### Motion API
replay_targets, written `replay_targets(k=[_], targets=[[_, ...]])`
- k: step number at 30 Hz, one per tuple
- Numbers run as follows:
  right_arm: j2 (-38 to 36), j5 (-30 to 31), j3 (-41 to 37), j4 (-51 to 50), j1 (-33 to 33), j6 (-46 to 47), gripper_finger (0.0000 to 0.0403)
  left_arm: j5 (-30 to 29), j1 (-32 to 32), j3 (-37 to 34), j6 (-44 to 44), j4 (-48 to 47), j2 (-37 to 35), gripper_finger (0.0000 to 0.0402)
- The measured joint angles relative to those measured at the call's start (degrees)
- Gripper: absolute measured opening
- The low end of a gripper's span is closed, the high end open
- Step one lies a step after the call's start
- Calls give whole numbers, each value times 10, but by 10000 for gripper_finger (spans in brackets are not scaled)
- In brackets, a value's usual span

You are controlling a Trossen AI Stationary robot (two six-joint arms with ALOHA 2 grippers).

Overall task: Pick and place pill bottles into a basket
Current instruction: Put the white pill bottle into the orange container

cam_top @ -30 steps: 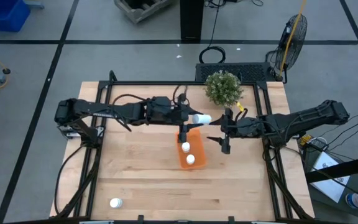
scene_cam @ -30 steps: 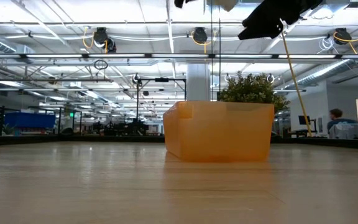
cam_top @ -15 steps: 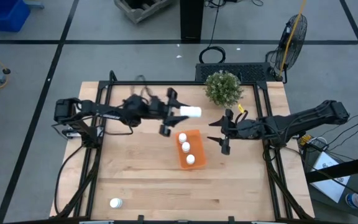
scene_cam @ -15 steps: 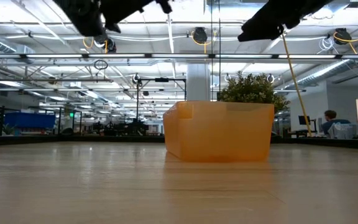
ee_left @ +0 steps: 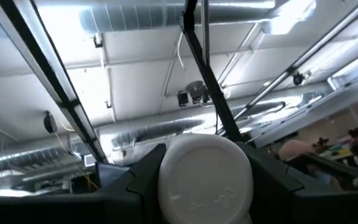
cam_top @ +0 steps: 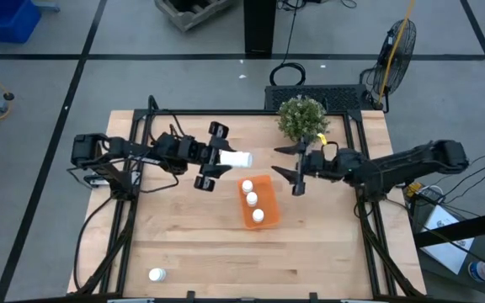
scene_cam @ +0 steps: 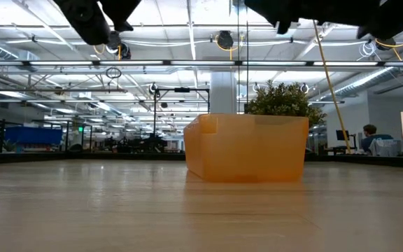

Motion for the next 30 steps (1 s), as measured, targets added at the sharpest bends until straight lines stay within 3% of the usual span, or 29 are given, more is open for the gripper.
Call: replay_targets(k=[5, 11, 18, 30], targets=[[102, -23, 21, 123, -20, -18, 246, 1, 0, 10, 36, -1, 1, 172], [182, -84, 114, 124, -30, -30, 246, 8, 17, 10, 20, -2, 2, 172], [192, -129, 204, 52, -30, -75, 247, 36, 31, 10, 6, -1, -7, 172], [191, -161, 267, 9, -33, -90, 247, 52, 42, 10, -8, -2, -13, 172]])
